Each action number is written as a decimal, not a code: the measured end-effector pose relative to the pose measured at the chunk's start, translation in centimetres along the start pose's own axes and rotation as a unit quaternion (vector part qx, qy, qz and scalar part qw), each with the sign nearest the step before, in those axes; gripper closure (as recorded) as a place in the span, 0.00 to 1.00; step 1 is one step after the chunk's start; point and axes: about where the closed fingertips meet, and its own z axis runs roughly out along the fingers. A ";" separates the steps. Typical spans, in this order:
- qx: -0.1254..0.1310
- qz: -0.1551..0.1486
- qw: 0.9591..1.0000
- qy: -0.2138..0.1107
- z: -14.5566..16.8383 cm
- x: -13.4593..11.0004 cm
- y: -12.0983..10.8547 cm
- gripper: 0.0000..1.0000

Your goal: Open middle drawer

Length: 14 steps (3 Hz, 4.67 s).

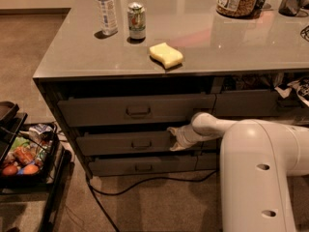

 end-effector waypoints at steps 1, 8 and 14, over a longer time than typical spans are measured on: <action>0.000 0.000 1.000 0.000 0.0 0.0 -0.1 0.56; -0.017 0.014 1.000 -0.003 0.1 -0.1 -0.1 0.60; -0.023 0.018 1.000 -0.003 0.0 -0.1 -0.7 0.19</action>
Offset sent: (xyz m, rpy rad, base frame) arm -0.0351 -0.0124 -0.0156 -0.0041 0.2176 -0.0406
